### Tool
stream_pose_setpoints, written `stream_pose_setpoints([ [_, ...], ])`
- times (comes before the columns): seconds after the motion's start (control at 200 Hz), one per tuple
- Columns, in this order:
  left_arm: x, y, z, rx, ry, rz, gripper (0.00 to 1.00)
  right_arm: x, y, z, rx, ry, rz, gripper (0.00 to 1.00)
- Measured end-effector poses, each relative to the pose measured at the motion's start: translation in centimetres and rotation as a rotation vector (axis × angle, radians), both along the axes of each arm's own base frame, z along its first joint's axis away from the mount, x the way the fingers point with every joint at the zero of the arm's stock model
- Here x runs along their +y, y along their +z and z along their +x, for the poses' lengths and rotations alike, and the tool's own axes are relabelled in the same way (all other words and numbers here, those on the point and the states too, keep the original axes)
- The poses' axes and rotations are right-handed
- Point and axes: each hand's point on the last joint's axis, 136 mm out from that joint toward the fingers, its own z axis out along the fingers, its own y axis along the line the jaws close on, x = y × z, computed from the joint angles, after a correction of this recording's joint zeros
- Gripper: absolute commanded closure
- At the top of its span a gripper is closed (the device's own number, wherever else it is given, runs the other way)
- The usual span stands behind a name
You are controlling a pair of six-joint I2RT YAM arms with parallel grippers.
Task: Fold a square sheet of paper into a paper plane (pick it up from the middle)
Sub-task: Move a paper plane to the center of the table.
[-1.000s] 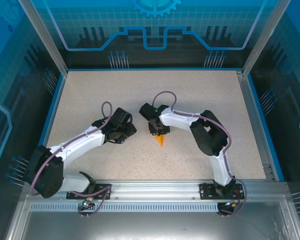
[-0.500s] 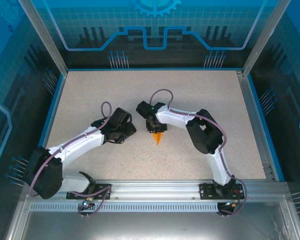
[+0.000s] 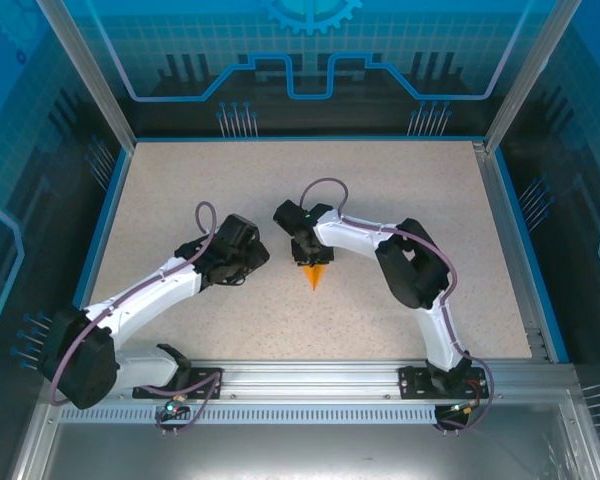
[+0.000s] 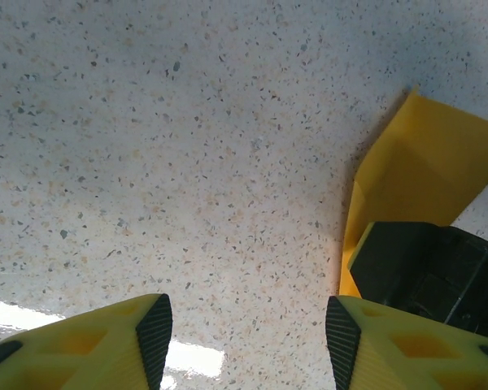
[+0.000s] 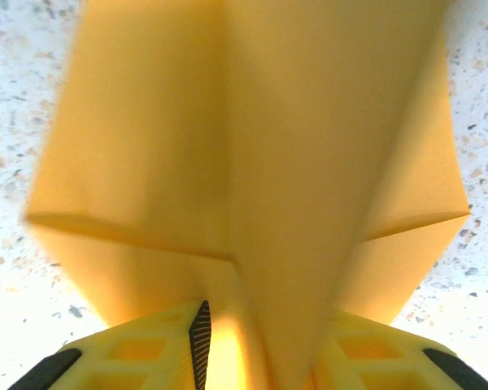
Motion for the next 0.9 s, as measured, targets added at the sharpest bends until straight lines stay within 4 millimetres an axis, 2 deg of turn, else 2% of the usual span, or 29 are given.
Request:
stream_pose_setpoints([
  [0.3,0.1,0.0,0.0,-0.004,-0.001,0.008,0.43,0.2,3.8,0.3,-0.061,0.019,0.051,0.54],
  [0.415,0.2,0.1,0.1,-0.011,-0.006,0.019,0.41,-0.2,6.5,0.2,-0.113,0.036,0.073,0.49],
  [0.515,0.6,0.4,0.2,-0.031,-0.009,0.041,0.37,-1.7,10.0,0.0,-0.203,0.051,0.08,0.4],
  [0.565,1.0,0.8,0.2,-0.05,-0.013,0.061,0.35,-3.1,12.3,-0.3,-0.271,0.046,0.074,0.35],
  [0.645,2.0,1.7,0.3,-0.085,0.0,0.095,0.31,-5.8,15.7,-0.8,-0.379,0.037,0.061,0.33],
  [0.74,3.5,2.8,0.5,-0.128,0.022,0.146,0.22,-10.9,19.5,-0.9,-0.514,-0.048,0.038,0.32],
  [0.825,5.3,3.6,0.7,-0.159,0.056,0.198,0.17,-16.7,20.7,-0.9,-0.597,-0.165,-0.009,0.32],
  [0.9,7.2,4.2,1.0,-0.185,0.089,0.254,0.09,-21.5,19.9,-1.3,-0.636,-0.259,-0.066,0.3],
])
